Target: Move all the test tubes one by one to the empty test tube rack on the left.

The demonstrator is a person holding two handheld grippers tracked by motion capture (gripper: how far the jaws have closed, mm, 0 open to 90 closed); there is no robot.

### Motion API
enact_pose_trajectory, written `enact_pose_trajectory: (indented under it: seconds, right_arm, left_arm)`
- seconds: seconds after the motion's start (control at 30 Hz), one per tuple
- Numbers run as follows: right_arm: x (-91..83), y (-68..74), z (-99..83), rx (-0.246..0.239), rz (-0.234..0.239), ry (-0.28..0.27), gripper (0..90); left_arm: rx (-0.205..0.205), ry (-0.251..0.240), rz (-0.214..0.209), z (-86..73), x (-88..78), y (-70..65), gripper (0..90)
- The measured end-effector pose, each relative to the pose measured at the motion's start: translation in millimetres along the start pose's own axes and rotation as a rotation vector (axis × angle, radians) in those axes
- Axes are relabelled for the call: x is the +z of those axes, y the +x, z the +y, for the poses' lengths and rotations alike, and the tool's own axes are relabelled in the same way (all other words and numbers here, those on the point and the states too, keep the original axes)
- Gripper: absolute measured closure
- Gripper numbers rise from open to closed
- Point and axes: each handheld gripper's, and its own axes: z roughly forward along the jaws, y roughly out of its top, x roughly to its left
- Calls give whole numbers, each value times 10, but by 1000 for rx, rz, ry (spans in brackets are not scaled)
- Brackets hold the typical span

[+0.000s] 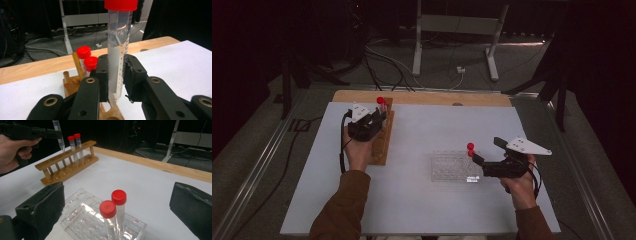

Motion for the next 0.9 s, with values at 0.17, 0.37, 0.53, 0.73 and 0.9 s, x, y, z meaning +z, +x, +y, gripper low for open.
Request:
enact_pose_trajectory:
  seconds: [0.17, 0.37, 0.53, 0.73, 0.9]
  right_arm:
    - [5, 4, -6, -2, 2, 0, 0]
    - [0, 1, -8, 0, 5, -1, 0]
    - [-4, 0, -11, 1, 5, -2, 0]
    - [1, 5, -15, -1, 8, -1, 0]
    - [3, 3, -18, -1, 9, -2, 0]
  left_arm:
    - [-3, 19, 22, -25, 37, 30, 759]
    - [1, 49, 27, -67, 81, 27, 758]
    - [1, 73, 32, -115, 104, 34, 756]
    - [-9, 104, 33, -186, 139, 49, 753]
    - [-4, 129, 31, -224, 161, 44, 742]
